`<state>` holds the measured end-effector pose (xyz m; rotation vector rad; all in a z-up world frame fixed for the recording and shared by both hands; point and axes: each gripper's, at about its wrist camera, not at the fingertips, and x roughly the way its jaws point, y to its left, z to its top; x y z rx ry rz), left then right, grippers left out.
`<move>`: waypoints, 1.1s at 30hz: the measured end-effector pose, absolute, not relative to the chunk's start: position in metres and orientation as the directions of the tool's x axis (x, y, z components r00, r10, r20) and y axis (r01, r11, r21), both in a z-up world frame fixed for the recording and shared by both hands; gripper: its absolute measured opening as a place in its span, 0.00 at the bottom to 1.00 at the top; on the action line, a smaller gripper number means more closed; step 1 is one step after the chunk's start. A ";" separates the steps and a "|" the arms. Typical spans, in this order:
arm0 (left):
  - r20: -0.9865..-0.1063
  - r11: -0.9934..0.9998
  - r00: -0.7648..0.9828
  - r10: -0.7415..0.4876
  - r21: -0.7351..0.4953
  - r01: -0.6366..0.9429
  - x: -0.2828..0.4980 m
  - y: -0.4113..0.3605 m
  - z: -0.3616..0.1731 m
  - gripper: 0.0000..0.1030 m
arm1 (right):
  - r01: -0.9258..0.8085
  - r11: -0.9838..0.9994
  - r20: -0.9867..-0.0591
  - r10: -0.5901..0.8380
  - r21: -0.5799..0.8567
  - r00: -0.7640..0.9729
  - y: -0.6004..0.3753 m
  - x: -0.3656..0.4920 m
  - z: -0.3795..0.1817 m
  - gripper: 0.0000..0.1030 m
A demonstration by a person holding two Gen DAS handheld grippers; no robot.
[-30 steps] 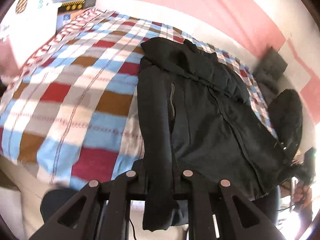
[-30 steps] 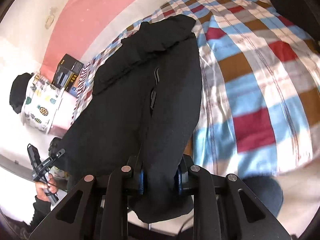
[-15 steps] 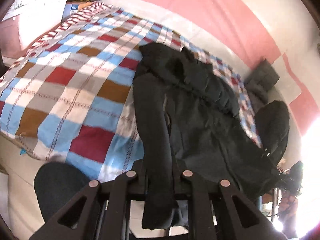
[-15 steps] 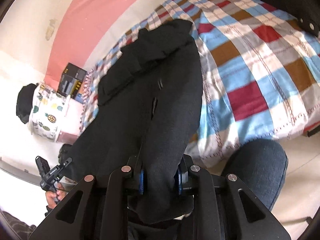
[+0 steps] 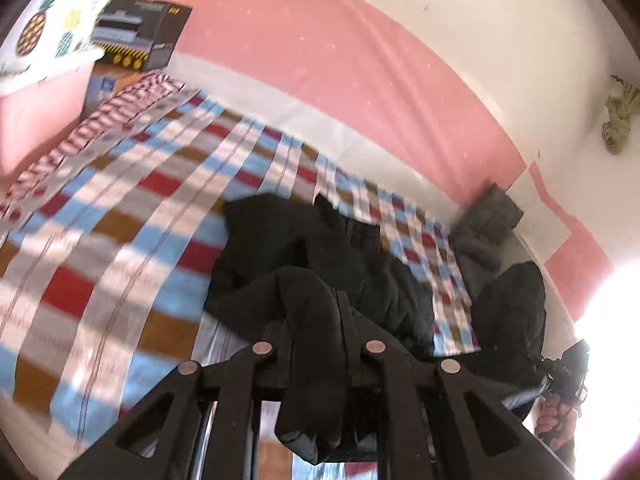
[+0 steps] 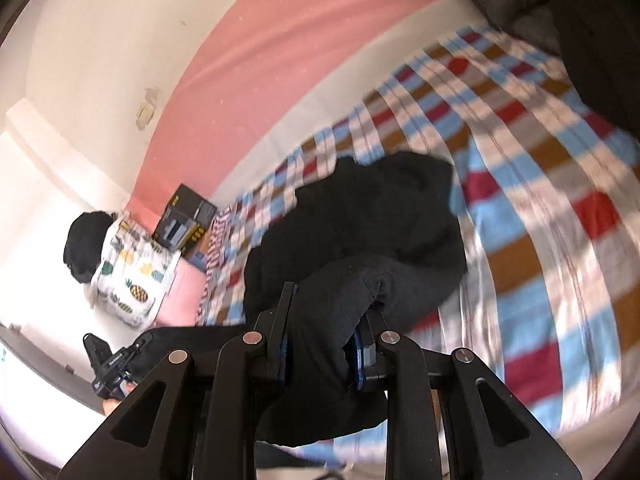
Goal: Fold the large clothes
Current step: 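Lift the hem with both tools and fold it toward the collar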
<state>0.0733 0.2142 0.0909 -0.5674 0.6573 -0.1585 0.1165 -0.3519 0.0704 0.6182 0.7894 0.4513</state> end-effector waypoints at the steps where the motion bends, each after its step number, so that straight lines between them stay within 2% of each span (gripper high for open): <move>1: -0.526 0.834 0.790 -0.314 -0.550 -0.035 0.086 0.215 0.094 0.14 | -0.150 0.735 -0.508 0.586 0.661 0.631 -0.351 0.127 0.074 0.23; 6: -0.522 0.824 0.796 -0.307 -0.565 -0.053 0.156 0.217 0.101 0.14 | -0.150 0.744 -0.508 0.575 0.651 0.642 -0.341 0.196 0.085 0.23; 13: -0.587 0.844 0.762 -0.272 -0.526 -0.104 0.271 0.208 0.088 0.15 | -0.070 0.740 -0.546 0.553 0.669 0.629 -0.332 0.298 0.064 0.23; 22: -0.751 0.858 0.624 -0.215 -0.451 -0.247 0.398 0.205 0.004 0.15 | 0.112 0.762 -0.691 0.502 0.637 0.520 -0.323 0.413 -0.015 0.25; 26: -0.799 0.871 0.566 -0.201 -0.410 -0.269 0.429 0.199 -0.033 0.16 | 0.166 0.746 -0.713 0.510 0.645 0.481 -0.323 0.442 -0.050 0.29; 27: -0.807 0.875 0.556 -0.197 -0.401 -0.271 0.433 0.196 -0.038 0.19 | 0.180 0.739 -0.716 0.512 0.649 0.475 -0.323 0.446 -0.057 0.31; 31: -0.837 0.877 0.505 -0.210 -0.390 -0.281 0.448 0.194 -0.047 0.21 | 0.196 0.729 -0.716 0.519 0.656 0.467 -0.320 0.454 -0.067 0.44; 33: -0.821 0.851 0.509 -0.260 -0.444 -0.281 0.448 0.203 -0.039 0.31 | 0.167 0.719 -0.690 0.533 0.674 0.489 -0.321 0.450 -0.055 0.56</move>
